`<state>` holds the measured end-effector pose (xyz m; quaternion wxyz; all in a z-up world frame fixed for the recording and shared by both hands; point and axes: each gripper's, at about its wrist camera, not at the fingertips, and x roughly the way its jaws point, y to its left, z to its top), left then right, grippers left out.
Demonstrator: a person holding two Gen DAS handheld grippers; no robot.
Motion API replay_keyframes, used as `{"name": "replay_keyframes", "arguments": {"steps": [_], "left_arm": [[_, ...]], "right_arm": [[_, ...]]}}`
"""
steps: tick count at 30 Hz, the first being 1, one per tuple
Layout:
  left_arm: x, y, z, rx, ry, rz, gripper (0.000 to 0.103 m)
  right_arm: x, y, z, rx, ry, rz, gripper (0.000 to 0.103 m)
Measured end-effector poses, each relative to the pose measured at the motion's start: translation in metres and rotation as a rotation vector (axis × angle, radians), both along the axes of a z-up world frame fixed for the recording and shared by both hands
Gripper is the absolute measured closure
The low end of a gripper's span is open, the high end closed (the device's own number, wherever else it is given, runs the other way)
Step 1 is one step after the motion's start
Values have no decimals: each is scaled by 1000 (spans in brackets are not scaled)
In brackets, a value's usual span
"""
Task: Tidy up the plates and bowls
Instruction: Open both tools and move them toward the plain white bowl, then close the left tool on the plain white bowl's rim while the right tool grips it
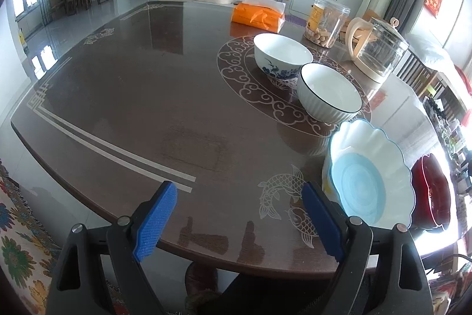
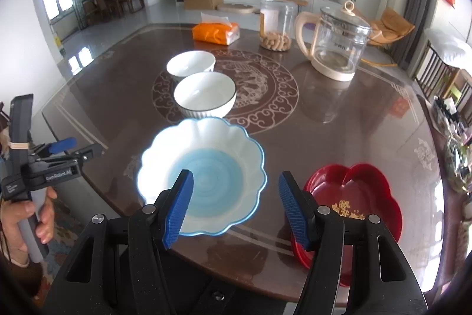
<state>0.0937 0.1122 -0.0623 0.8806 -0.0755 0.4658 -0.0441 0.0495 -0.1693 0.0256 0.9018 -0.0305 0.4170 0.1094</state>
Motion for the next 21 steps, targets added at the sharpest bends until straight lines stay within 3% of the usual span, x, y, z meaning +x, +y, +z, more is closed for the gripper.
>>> {"name": "replay_keyframes", "arguments": {"steps": [3, 8, 13, 15, 18, 21], "left_arm": [[11, 5, 7, -37, 4, -4, 16], [51, 14, 19, -59, 16, 9, 16], [103, 24, 33, -112, 3, 29, 16], [125, 27, 38, -115, 5, 27, 16], [163, 31, 36, -136, 32, 37, 16], [200, 33, 24, -173, 84, 53, 17]], "right_arm": [[11, 3, 14, 95, 7, 56, 39], [55, 15, 16, 153, 60, 64, 39], [113, 23, 10, 442, 164, 63, 39], [142, 34, 5, 509, 194, 66, 39], [188, 50, -5, 508, 211, 51, 39], [230, 61, -23, 422, 230, 21, 39]]}}
